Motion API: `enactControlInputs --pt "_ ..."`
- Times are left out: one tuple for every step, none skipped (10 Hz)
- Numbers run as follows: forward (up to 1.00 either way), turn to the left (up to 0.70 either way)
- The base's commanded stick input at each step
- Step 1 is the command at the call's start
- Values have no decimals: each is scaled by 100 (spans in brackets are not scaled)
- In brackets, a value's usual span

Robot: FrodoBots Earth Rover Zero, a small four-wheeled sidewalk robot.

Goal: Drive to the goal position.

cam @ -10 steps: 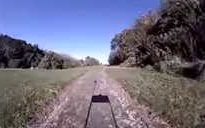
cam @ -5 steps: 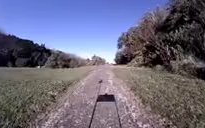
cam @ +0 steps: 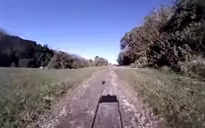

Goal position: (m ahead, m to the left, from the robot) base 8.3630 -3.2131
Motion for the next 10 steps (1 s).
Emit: enactControlInputs --pt "50 0" --pt "50 0" --pt "50 0" --pt "50 0" --pt "50 0" --pt "50 0" --pt "50 0" --pt "50 0" --pt "50 0" --pt "50 0"
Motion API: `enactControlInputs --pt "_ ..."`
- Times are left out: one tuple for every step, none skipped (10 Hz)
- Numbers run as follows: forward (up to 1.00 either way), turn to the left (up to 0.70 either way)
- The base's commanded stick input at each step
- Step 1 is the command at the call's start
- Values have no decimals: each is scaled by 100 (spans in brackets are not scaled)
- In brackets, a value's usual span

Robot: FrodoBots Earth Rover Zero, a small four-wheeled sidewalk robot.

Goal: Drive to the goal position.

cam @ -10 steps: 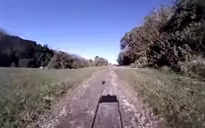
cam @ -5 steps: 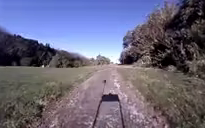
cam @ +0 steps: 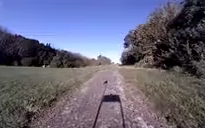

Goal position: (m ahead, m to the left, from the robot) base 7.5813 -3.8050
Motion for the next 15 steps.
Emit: enactControlInputs --pt "50 0" --pt "50 0" --pt "50 0" --pt "50 0" --pt "50 0" --pt "50 0" --pt "50 0" --pt "50 0" --pt "50 0" --pt "50 0" --pt "50 0" --pt "50 0" --pt "50 0" --pt "50 0" --pt "50 0"
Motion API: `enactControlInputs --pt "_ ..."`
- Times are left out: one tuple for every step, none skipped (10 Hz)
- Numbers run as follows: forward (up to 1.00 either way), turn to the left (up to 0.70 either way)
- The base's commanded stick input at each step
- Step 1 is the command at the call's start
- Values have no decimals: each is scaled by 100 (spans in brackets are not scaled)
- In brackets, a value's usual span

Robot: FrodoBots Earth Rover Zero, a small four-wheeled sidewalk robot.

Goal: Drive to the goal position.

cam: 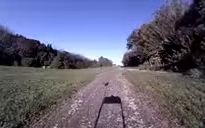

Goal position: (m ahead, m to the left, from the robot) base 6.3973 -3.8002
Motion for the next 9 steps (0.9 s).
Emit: enactControlInputs --pt "50 0" --pt "50 0" --pt "50 0" --pt "50 0" --pt "50 0" --pt "50 0" --pt "50 0" --pt "50 0" --pt "50 0"
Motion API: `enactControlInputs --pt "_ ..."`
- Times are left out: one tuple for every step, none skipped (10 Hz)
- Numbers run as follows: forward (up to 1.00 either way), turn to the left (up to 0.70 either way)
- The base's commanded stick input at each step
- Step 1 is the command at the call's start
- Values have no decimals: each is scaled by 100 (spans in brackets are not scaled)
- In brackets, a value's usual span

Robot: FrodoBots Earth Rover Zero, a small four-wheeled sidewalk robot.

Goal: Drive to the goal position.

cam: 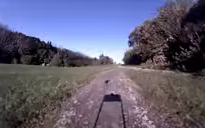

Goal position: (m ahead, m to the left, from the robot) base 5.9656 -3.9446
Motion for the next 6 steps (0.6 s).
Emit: enactControlInputs --pt "50 0" --pt "50 0" --pt "50 0" --pt "50 -4" --pt "50 -42" --pt "50 -10"
